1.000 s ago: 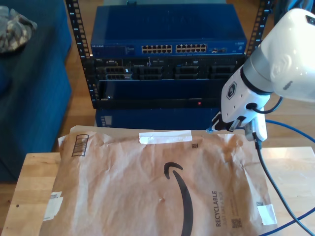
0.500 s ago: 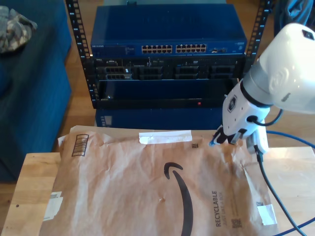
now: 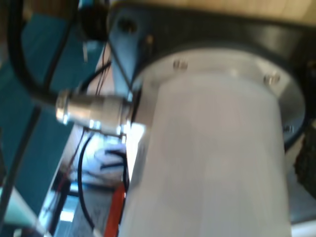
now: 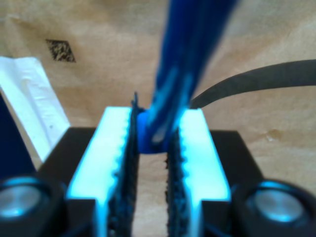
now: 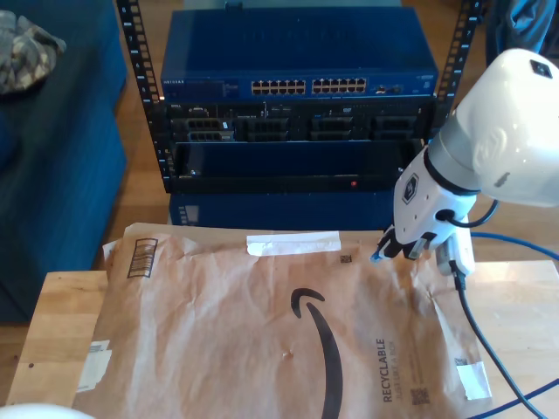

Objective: Grab the cable and plug it in

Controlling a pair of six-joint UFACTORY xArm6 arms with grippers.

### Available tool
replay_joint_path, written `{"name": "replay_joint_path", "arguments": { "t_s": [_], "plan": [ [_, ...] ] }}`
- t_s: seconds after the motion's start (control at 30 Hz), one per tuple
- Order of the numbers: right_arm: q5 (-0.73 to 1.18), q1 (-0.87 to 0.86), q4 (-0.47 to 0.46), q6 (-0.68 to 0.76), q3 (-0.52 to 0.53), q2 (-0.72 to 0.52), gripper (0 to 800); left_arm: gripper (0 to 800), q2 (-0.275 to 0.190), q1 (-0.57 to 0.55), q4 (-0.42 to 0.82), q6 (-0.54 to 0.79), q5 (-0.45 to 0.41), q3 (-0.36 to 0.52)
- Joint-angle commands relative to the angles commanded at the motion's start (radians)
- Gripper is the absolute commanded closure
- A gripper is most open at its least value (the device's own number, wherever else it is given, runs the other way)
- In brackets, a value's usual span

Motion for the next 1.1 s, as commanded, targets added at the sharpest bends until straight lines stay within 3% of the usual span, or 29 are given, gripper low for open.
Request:
{"name": "replay_joint_path", "arguments": {
  "t_s": [0.2, 0.4, 0.63, 0.87, 1.0, 1.1],
  "plan": [
    [-0.026, -0.003, -0.003, -0.005, -0.025, 0.049, 797, 0, 0.003, 0.063, -0.006, 0.08, -0.184, 0.091],
    [-0.034, -0.005, -0.006, -0.005, -0.104, 0.172, 797, 0, 0.005, 0.075, -0.012, 0.109, -0.292, 0.149],
    [-0.032, 0.017, -0.006, -0.006, -0.195, 0.224, 797, 0, 0.023, 0.075, -0.021, 0.107, -0.282, 0.143],
    [-0.034, 0.021, -0.075, -0.005, -0.199, 0.221, 797, 0, 0.023, 0.075, -0.021, 0.106, -0.282, 0.141],
    [-0.13, 0.048, -0.084, -0.006, -0.201, 0.204, 797, 0, 0.023, 0.075, -0.021, 0.107, -0.282, 0.143],
    [-0.138, 0.049, -0.092, -0.008, -0.269, 0.215, 797, 0, 0.023, 0.075, -0.021, 0.107, -0.282, 0.141]
  ]
}}
